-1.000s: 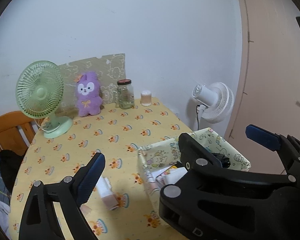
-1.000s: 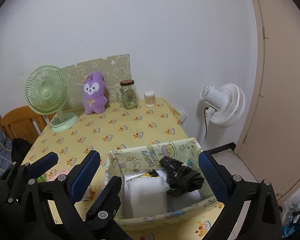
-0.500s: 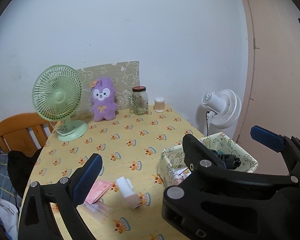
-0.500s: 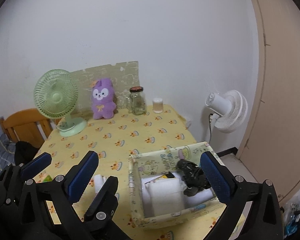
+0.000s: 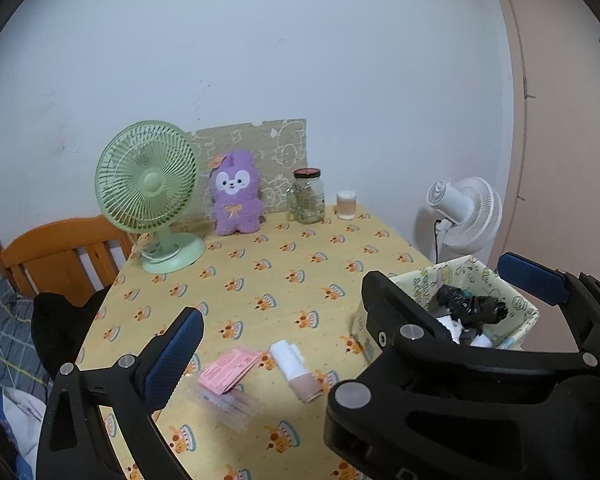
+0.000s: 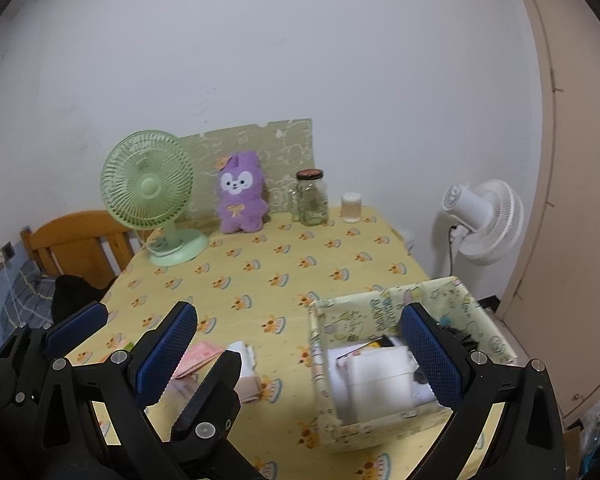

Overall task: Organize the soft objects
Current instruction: 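Lift both tools away from the box and move toward the remaining items, then grasp the clear straw bag with the left tool while the right tool grasps the white rolled item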

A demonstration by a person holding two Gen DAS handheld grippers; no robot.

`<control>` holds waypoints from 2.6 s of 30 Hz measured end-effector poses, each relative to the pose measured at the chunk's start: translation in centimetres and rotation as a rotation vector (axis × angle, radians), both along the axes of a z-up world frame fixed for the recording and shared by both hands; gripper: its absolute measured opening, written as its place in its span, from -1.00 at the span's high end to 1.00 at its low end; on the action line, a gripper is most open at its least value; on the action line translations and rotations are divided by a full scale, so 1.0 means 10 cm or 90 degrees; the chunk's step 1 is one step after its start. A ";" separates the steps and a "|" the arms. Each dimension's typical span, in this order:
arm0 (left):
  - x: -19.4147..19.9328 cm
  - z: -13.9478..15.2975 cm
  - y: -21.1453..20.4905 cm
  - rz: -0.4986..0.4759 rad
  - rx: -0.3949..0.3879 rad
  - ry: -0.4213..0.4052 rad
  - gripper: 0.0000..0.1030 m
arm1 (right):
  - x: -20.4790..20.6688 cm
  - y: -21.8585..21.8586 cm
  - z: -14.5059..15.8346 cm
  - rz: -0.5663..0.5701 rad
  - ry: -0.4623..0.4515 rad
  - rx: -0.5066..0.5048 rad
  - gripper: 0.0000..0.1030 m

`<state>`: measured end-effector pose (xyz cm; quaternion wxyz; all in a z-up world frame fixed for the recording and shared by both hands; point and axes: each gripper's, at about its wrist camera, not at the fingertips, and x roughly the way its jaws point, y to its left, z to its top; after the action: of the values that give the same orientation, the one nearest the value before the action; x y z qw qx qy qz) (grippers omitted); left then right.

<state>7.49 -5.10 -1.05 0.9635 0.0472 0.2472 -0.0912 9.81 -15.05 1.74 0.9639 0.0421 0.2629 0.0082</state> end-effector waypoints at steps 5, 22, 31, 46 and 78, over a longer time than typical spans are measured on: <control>0.00 -0.06 0.13 0.013 0.002 -0.001 -0.98 | 0.01 0.13 -0.08 0.023 -0.001 0.006 -1.00; 0.20 -0.66 0.63 0.077 -0.016 0.067 -0.96 | 0.30 0.66 -0.64 0.101 0.041 -0.007 -0.91; 0.35 -1.00 0.81 0.105 -0.019 0.120 -0.96 | 0.49 0.88 -0.97 0.126 0.084 -0.026 -0.81; 0.61 -1.39 0.75 0.118 -0.033 0.188 -0.91 | 0.82 0.86 -1.45 0.125 0.152 -0.039 -0.45; 0.98 -1.54 0.74 0.163 -0.032 0.225 -0.46 | 1.22 0.77 -1.67 0.165 0.234 0.017 0.51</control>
<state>17.26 2.28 -16.40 0.9096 -0.0250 0.4142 0.0187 22.00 -7.32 -14.99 0.8900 0.0219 0.4373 0.1274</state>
